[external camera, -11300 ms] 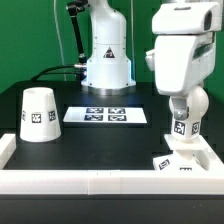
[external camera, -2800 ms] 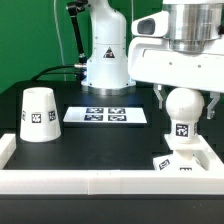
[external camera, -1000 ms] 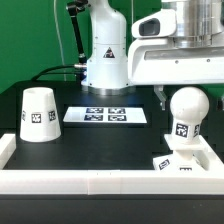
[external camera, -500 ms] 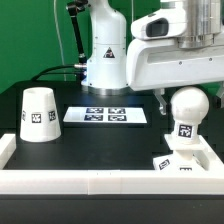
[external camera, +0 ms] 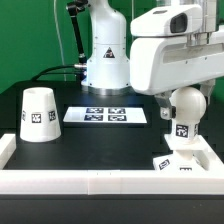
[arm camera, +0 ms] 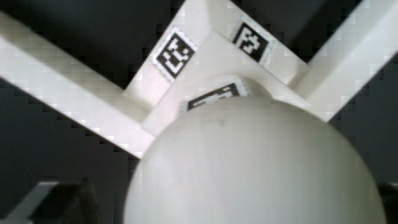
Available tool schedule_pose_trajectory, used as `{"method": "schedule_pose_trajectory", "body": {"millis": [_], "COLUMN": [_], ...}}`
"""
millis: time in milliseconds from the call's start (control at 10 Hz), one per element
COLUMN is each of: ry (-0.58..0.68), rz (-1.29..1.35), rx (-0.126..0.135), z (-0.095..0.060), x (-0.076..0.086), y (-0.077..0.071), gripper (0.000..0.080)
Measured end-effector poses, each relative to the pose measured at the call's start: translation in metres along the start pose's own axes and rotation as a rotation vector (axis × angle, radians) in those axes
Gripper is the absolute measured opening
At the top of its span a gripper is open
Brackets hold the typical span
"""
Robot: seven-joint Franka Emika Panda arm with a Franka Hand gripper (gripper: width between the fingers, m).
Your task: Assemble lamp
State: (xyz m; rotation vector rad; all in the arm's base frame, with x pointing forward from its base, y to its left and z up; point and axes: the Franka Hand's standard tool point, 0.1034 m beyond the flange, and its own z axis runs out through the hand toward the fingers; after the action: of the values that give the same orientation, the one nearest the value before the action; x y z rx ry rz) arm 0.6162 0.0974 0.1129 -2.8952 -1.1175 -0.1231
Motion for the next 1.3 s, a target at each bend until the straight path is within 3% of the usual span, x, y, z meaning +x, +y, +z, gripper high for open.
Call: {"method": "schedule_pose_trajectory", "body": {"millis": [400, 500, 900, 1200, 1300], "ry": [-0.012, -0.019, -0.057, -0.073, -0.065], "rz": [-0.235, -0.406, -0.758, -0.874, -0.836], "rx": [-0.013, -0.02, -0.045, -0.042, -0.052], "z": [0.0, 0.0, 0.001, 0.005, 0.005], "x": [-0.003, -0.003, 0.008, 0.001, -0.002], "y": [0.004, 0.007, 0.006, 0.011, 0.012], "gripper": [0.0699, 0.0699, 0.0699, 0.0699, 0.0699]}}
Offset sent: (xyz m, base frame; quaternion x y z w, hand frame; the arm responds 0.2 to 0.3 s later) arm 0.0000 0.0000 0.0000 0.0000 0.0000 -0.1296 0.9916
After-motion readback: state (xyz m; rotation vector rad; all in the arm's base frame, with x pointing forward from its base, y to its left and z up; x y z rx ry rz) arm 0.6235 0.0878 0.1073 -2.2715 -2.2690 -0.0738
